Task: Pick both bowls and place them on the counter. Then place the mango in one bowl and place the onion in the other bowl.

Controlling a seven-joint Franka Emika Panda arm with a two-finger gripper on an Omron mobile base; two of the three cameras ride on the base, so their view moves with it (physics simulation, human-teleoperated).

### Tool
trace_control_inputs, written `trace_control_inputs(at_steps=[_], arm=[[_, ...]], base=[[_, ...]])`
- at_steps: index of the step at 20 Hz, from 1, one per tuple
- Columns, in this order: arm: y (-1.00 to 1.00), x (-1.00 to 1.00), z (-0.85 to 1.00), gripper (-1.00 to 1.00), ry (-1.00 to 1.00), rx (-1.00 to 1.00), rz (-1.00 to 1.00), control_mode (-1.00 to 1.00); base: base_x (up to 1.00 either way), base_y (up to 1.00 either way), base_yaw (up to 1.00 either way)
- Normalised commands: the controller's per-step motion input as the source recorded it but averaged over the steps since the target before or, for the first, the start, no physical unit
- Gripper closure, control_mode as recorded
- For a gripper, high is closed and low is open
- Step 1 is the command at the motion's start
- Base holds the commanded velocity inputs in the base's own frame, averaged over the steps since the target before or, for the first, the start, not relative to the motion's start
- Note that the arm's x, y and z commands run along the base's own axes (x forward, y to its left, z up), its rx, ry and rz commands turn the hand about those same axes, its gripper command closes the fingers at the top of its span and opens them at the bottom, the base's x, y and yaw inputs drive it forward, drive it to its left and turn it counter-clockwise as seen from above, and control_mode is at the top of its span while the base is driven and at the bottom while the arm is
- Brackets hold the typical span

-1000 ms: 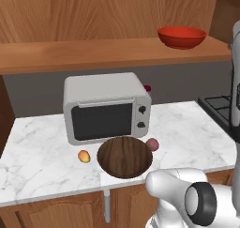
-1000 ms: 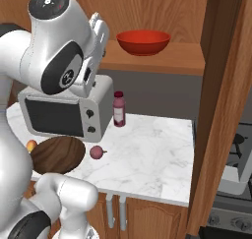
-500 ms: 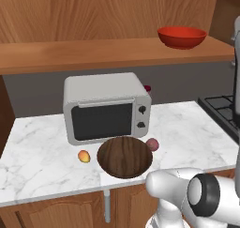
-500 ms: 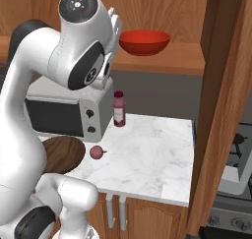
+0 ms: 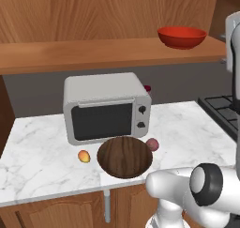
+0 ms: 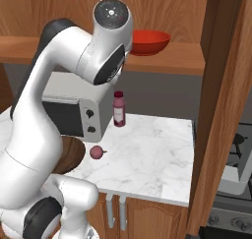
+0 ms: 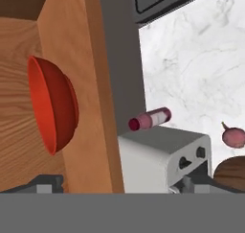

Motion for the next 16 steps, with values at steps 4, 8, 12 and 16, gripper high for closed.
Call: trace_control_inputs(at_steps=[4, 8, 12, 16], arm=[[-0.07, 0.50, 0.00, -1.00, 0.00, 0.02, 0.09, -1.00], [0.00, 0.56, -0.03, -1.00, 0.00, 0.00, 0.05, -1.00], [0.00, 0.55, -0.02, -1.00, 0.00, 0.00, 0.02, -1.00], [0.00, 0.58, 0.00, -1.00, 0.00, 0.00, 0.00, -1.00]], base=[[0.00, 0.00, 0.00], [0.00, 0.00, 0.00], [0.00, 0.00, 0.00], [0.00, 0.00, 0.00]])
